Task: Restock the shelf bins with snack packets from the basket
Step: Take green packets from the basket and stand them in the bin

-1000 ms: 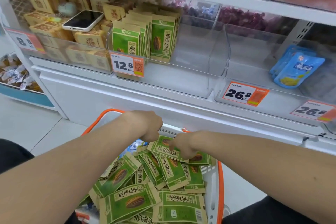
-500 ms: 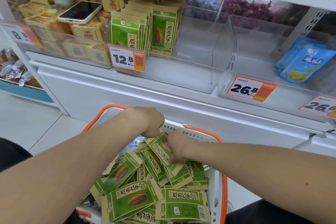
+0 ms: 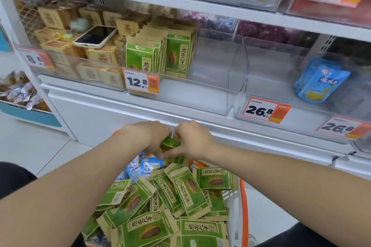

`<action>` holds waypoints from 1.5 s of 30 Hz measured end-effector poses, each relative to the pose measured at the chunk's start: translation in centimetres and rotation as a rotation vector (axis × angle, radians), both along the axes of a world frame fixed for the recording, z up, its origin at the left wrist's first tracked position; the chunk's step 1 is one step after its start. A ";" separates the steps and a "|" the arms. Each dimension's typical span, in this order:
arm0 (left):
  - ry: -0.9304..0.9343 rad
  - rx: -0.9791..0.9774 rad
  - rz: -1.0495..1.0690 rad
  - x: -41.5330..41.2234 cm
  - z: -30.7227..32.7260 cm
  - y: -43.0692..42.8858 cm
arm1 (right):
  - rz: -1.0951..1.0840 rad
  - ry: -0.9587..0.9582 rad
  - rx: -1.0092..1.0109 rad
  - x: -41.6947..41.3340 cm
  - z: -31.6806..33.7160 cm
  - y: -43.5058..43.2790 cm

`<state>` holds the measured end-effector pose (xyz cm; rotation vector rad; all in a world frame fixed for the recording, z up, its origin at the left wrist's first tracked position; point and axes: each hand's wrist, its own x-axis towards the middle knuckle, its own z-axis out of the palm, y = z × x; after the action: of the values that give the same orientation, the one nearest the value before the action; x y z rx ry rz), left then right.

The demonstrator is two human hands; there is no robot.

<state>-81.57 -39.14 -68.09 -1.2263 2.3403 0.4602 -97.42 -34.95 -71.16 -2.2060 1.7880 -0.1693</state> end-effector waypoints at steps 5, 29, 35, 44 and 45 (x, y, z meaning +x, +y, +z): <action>0.227 -0.193 0.018 1.3 1.9 -1.3 | 0.033 -0.246 -0.146 -1.3 2.6 -0.5; 1.352 -0.384 0.573 -1.7 7.9 -2.1 | -0.321 -1.085 -0.088 -3.4 13.3 -5.2; 1.103 -0.615 0.495 -2.0 8.0 -3.1 | -0.346 -1.114 0.022 -4.5 14.1 -8.4; 0.775 -0.743 0.392 -0.9 7.7 -3.2 | -0.558 -0.890 -0.426 -4.1 11.8 -13.4; 0.761 -0.762 0.375 -0.8 7.9 -3.3 | -0.558 -0.852 -0.434 -4.1 11.7 -13.7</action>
<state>-82.41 -42.46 -60.21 -2.1616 3.0740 0.1383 -101.52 -48.63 -59.50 -1.3787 1.8416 -1.4724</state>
